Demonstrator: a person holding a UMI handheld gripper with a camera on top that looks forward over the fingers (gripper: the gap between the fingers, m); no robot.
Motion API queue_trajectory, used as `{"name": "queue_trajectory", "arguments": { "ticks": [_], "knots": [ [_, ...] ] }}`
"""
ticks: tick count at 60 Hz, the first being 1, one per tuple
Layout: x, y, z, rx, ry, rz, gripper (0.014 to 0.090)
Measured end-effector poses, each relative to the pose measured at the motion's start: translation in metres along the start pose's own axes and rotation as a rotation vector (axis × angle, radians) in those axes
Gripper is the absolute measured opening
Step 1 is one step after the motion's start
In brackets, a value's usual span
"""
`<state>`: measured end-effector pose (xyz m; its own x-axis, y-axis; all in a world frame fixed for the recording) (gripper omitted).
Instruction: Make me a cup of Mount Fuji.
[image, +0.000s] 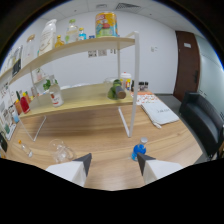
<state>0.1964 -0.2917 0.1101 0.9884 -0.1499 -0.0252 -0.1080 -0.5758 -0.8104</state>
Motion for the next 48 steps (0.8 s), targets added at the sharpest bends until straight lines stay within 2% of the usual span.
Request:
{"name": "queue_trajectory", "arguments": {
  "ticks": [12,18,26,36,45,48],
  "knots": [
    [-0.100,0.033,-0.009,-0.104,-0.045,-0.001,0.0858],
    [-0.135,0.039,-0.017,-0.160,-0.038,-0.025,0.0859],
    [-0.179,0.011,-0.043,-0.153,-0.062,-0.044,0.0862],
    [-0.228,-0.071,-0.089,-0.043,-0.115,-0.052,0.0863],
    [-0.261,-0.168,-0.121,0.160,-0.155,-0.070,0.0865],
    [-0.271,-0.202,-0.126,0.253,-0.173,-0.072,0.0859]
  ]
}}
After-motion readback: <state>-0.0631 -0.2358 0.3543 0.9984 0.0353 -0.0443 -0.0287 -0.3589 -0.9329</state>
